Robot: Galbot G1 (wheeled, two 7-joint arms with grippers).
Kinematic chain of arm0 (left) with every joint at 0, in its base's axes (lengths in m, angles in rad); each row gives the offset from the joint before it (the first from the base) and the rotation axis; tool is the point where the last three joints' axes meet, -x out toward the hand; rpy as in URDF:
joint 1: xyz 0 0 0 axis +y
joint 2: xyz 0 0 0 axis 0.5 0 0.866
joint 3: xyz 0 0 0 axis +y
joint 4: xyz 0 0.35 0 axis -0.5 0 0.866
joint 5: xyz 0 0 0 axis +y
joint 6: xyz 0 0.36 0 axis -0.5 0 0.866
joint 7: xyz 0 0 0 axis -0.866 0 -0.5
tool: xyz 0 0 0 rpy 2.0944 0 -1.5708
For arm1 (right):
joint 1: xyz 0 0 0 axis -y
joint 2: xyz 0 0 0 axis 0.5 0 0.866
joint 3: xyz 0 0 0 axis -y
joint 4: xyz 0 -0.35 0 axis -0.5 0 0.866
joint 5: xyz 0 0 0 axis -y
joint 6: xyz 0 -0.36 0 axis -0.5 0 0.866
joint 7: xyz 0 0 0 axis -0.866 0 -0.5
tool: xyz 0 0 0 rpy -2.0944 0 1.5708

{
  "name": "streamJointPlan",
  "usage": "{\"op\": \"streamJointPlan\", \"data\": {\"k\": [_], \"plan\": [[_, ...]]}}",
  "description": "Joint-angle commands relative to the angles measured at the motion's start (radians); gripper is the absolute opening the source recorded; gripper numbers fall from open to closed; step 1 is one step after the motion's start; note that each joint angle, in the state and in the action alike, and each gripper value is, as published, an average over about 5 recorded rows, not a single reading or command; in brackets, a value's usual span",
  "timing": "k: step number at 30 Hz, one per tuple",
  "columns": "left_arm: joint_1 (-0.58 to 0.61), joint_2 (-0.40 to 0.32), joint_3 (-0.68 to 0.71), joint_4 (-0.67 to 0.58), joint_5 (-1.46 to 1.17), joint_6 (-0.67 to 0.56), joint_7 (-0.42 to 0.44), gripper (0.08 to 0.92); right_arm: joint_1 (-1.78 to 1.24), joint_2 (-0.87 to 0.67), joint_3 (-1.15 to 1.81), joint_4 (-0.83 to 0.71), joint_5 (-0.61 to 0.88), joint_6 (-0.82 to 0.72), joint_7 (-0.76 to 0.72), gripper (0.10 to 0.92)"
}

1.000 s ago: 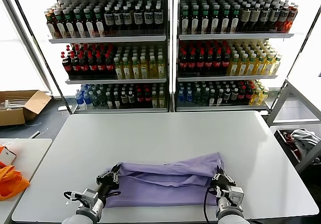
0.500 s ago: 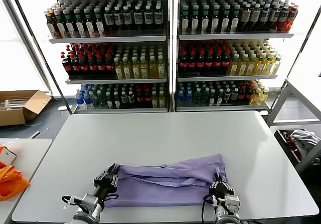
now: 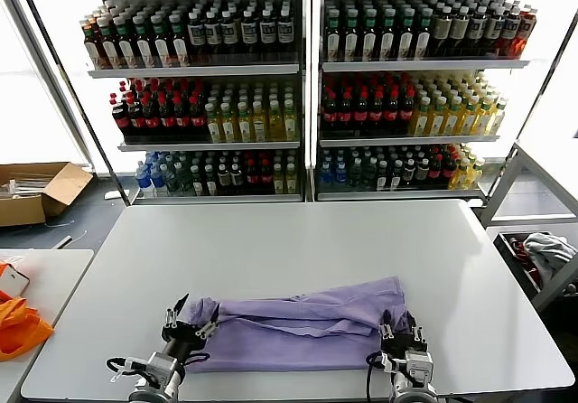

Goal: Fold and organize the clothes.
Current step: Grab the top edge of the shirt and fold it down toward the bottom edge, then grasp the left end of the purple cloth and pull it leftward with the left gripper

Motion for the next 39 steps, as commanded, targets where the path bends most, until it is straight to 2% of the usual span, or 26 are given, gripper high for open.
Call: {"op": "streamJointPlan", "data": {"k": [1,5,9,18,31,34,39], "plan": [[-0.004,-0.074,-0.003,-0.035,-0.043,0.026,-0.046,0.744,-0.007,-0.032,0.041,0.127,0.025,-0.009,-0.005,0.636],[-0.017,-0.117,-0.004,-0.026,-0.145,0.024,-0.089,0.814,-0.018,-0.045,0.051,0.190,0.041,-0.008,-0.008,0.747],[-0.016,-0.147,-0.011,-0.011,-0.207,0.025,-0.105,0.822,-0.023,-0.054,0.053,0.199,0.046,-0.005,-0.007,0.814],[-0.014,-0.145,-0.027,0.045,-0.219,0.030,-0.101,0.823,-0.023,-0.063,0.062,0.188,0.064,-0.001,-0.003,0.823],[0.020,-0.129,-0.028,0.048,-0.221,0.055,-0.074,0.822,-0.017,-0.063,0.052,0.174,0.067,0.005,-0.002,0.823],[0.023,-0.129,-0.028,0.051,-0.226,0.055,-0.066,0.795,-0.013,-0.064,0.052,0.174,0.068,0.004,-0.002,0.823],[0.033,-0.127,-0.027,0.047,-0.227,0.053,-0.043,0.668,-0.008,-0.064,0.054,0.172,0.072,0.004,0.000,0.823]]}}
